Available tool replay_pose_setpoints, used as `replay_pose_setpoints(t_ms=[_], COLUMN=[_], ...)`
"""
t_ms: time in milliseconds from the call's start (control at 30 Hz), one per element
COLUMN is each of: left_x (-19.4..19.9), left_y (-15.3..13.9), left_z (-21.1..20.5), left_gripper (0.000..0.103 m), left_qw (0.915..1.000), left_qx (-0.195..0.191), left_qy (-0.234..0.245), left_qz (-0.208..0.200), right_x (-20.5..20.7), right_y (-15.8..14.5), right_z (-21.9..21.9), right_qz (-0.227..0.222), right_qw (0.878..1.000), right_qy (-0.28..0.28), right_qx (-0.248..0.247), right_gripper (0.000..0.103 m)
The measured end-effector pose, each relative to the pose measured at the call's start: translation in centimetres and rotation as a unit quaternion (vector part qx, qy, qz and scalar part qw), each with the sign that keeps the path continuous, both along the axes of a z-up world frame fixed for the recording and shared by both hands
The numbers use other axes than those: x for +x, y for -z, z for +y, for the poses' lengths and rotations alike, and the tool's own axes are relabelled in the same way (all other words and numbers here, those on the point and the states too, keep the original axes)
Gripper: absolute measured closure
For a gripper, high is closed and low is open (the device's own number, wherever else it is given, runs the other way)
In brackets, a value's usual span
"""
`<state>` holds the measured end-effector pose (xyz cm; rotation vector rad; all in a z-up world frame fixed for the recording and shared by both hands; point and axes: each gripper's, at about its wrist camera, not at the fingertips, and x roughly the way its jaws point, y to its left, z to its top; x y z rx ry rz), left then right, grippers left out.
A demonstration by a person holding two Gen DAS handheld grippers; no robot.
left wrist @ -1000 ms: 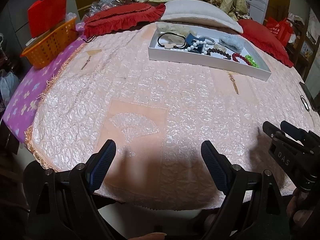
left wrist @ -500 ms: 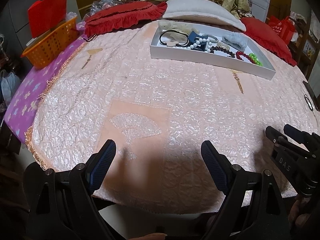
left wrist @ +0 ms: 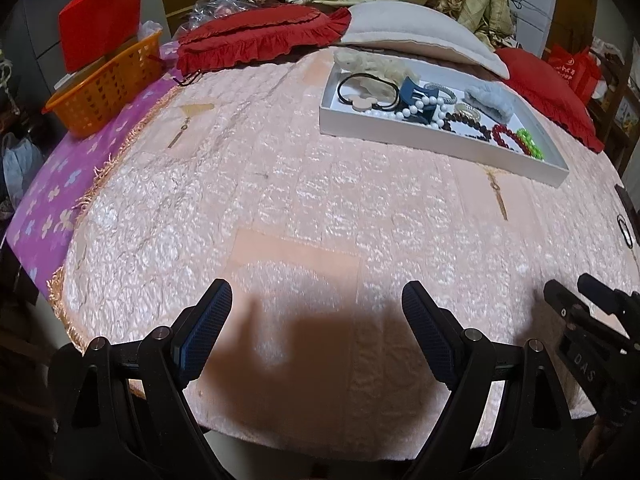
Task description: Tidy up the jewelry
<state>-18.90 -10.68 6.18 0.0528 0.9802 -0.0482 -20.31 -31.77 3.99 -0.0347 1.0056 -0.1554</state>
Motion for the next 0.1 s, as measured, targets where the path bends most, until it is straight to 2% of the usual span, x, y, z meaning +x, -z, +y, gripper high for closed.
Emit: replay_pose_setpoints(t_ms=[100], left_x=[0.24], left_y=[-0.04], left_z=[-0.36], left_gripper=[0.016], left_qw=[1.0000], left_qx=[0.003], left_qy=[0.008], left_qz=[-0.001], right_x=[0.17], right_y=[0.14], right_z=[0.18], right_qz=[0.001], right_qw=[1.000], right_qy=[-0.007], right_qx=[0.014], right_gripper=[0.058])
